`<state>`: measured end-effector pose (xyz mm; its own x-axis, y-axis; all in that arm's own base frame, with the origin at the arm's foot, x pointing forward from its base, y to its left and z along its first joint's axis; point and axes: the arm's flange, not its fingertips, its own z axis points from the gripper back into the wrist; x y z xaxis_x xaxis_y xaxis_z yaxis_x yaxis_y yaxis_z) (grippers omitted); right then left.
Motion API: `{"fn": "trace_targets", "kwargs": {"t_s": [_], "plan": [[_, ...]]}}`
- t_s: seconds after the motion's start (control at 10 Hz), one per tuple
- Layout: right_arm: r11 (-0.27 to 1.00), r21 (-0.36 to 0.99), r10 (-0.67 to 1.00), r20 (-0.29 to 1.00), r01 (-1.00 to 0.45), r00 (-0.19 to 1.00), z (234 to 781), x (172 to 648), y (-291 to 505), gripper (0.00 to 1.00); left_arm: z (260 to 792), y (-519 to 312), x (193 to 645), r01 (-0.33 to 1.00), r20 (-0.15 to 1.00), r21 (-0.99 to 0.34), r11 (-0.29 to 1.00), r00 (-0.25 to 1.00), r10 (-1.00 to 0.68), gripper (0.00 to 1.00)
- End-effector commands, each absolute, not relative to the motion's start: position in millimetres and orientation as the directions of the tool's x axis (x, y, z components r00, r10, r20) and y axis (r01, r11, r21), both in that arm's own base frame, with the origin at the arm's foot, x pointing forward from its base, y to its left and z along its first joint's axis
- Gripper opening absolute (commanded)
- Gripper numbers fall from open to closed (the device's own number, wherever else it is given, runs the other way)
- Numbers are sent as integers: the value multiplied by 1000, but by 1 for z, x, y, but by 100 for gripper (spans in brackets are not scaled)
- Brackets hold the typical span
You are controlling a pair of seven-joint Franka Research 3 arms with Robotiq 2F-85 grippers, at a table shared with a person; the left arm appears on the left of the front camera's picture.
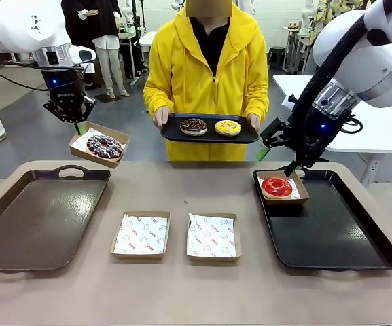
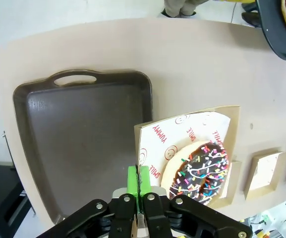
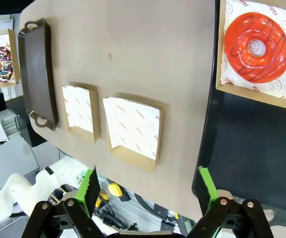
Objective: Individually package the donuts and arrange them on the tray.
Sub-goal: Place the picked Paper togo box on the Handle tray while simultaneously picking up another Paper togo box from the table with the other hand.
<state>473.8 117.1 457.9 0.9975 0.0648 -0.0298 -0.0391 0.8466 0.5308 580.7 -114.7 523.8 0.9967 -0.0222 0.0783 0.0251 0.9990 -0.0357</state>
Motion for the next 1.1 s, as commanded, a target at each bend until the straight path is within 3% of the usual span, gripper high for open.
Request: {"fn": "trace_targets", "kwargs": {"t_s": [0.0,0.3,0.6,1.0], "plan": [[848,529,65,-26,-41,998,459,473,118,100,525,-119,572,39,78,-55,998,996,-35,1],[847,531,65,-30,-39,997,458,474,117,100,525,-119,572,39,78,-55,998,996,-35,1],[978,209,-8,-51,18,999,456,458,187,100,513,-82,576,16,51,-21,1000,999,-15,1],[998,38,-47,-108,51,993,396,464,255,100,471,-7,576,42,6,-7,999,999,-42,1]]}}
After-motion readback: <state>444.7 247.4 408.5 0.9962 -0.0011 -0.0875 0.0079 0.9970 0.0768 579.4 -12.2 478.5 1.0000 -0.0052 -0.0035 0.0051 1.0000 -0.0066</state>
